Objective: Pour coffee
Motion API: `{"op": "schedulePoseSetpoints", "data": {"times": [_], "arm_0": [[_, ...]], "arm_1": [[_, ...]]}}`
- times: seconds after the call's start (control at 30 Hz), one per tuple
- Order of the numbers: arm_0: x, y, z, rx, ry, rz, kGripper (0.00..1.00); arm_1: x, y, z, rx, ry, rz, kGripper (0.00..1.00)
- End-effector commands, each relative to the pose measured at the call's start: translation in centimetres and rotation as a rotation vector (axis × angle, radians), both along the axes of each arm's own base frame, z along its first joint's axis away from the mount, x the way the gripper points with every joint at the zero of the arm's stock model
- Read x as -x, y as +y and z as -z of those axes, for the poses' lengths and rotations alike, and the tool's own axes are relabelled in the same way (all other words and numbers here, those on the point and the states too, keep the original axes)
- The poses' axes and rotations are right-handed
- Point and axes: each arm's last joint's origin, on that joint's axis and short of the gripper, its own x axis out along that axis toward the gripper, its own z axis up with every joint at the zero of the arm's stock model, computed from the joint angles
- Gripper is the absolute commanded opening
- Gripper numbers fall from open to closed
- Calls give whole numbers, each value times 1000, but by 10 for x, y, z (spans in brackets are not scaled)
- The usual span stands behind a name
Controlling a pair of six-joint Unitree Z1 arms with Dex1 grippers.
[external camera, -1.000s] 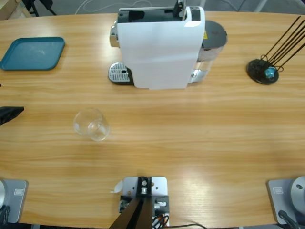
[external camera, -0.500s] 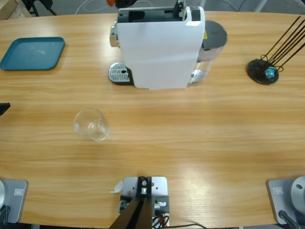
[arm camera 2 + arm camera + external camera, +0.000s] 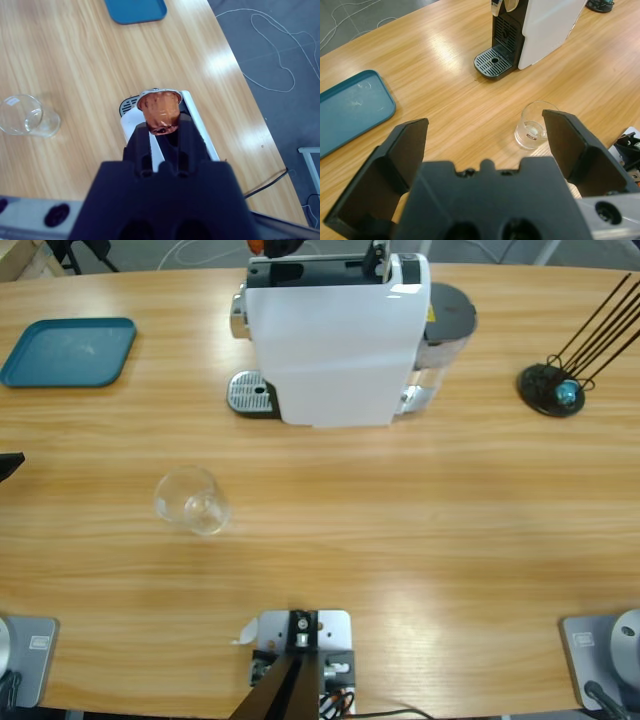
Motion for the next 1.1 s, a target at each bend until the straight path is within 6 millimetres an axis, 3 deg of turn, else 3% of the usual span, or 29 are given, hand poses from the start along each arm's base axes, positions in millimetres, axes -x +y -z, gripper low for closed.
{"op": "schedulePoseSetpoints", "data": {"times": [0.03, 0.33, 0.67, 1.1], "arm_0": [[3, 4, 10, -15, -7, 1, 991], [5, 5, 10, -9, -13, 1, 991], [6, 7, 10, -4, -18, 1, 977], [6, 7, 10, -3, -19, 1, 977]], "arm_1": [[-14, 0, 34, 75, 60, 17, 0], [-17, 1, 49, 102, 81, 25, 0], [-27, 9, 50, 90, 65, 41, 0], [-31, 2, 55, 109, 69, 64, 0]]}}
